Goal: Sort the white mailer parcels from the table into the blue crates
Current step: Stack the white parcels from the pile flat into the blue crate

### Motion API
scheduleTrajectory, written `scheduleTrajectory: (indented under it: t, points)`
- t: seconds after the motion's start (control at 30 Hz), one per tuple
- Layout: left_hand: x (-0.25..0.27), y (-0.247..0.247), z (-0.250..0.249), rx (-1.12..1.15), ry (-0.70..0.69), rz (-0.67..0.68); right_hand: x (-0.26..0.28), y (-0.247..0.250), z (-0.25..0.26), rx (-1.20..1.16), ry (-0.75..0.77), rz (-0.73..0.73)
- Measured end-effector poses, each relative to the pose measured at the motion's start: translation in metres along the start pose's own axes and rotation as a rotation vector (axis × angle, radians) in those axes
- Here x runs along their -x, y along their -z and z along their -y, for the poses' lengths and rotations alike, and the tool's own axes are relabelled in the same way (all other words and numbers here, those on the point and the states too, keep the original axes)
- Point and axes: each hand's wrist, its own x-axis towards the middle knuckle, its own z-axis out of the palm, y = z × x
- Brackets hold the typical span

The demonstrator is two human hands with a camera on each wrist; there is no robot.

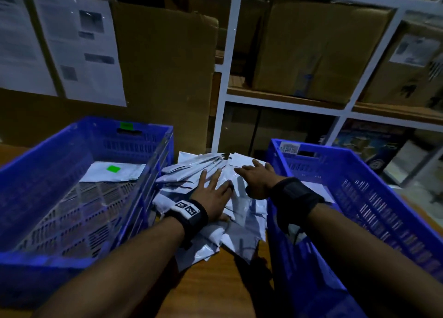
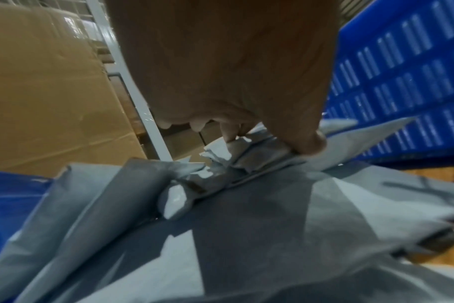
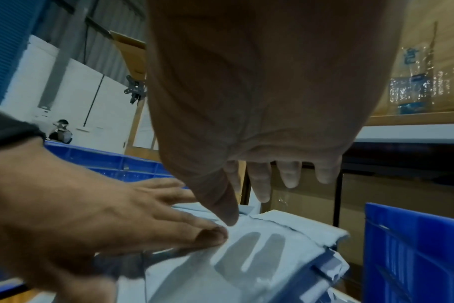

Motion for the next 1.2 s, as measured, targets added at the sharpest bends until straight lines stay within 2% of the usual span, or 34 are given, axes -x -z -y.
scheduleTrajectory:
  t: [0.33,0.53,0.67,0.77,0.9,1.0,1.1,1.17,1.2]
  points:
    - [0.012,-0.005,0.024,0.052,0.019,0.038,-0.014,-0.019,0.012,0.110,0.081,0.098]
    - [0.010,-0.003,0.010,0.021,0.048,-0.030,-0.022,-0.030,0.013,0.139,0.153,-0.032]
    - [0.011,0.011,0.016,0.050,0.122,-0.090,-0.022,-0.026,0.012,0.110,0.172,-0.092]
    - [0.015,0.025,0.033,0.132,0.175,-0.192,-0.024,-0.020,0.005,0.065,0.146,-0.186]
    - [0.024,0.046,0.061,0.389,0.208,-0.315,-0.027,0.007,-0.015,0.026,0.191,-0.422]
    - [0.028,0.064,0.073,0.485,0.345,-0.445,-0.024,0.039,-0.023,-0.023,0.229,-0.515]
    - [0.032,0.077,0.078,0.434,0.458,-0.678,-0.016,0.070,-0.029,0.051,0.215,-0.504]
    - [0.035,0.088,0.080,0.296,0.402,-0.876,-0.010,0.086,-0.032,0.128,0.211,-0.488]
    - [0.036,0.092,0.081,0.213,0.346,-0.931,-0.007,0.092,-0.033,0.141,0.213,-0.480]
